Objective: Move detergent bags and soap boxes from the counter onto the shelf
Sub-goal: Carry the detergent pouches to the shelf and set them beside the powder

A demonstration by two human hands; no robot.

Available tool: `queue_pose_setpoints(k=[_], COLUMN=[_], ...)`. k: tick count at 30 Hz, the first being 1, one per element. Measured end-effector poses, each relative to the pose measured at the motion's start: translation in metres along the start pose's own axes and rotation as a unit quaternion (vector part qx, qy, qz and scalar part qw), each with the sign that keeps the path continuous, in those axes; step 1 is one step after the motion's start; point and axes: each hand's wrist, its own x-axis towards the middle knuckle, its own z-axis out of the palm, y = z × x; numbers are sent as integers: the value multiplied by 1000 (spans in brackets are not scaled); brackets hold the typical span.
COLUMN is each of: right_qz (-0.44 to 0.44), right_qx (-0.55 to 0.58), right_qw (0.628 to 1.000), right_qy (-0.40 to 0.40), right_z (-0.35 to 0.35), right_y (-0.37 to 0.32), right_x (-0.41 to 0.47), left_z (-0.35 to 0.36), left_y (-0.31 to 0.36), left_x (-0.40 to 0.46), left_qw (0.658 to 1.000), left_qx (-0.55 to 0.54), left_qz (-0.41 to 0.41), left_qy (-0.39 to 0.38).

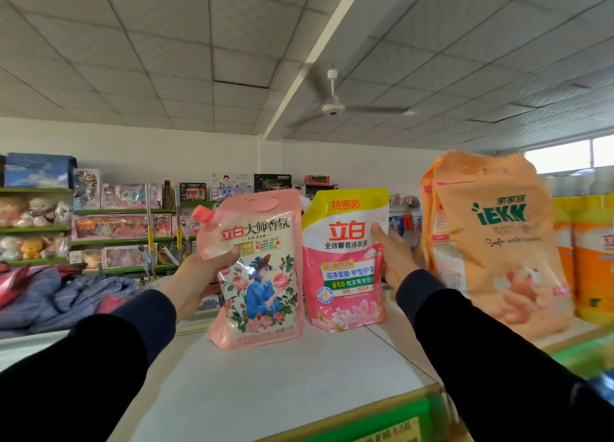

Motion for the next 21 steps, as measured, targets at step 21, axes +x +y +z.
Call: queue_pose_setpoints(k=[21], right_qz=[16], right_qx=[-59], right_qw=[997], right_qy=[56], right_z=[1], right_y=[1], right_x=[-14], left_z=[-8], left_y=[2], left_x=[-15], left_qw=[999], left_qx=[23], left_qz=[-1], left_qy=[-25])
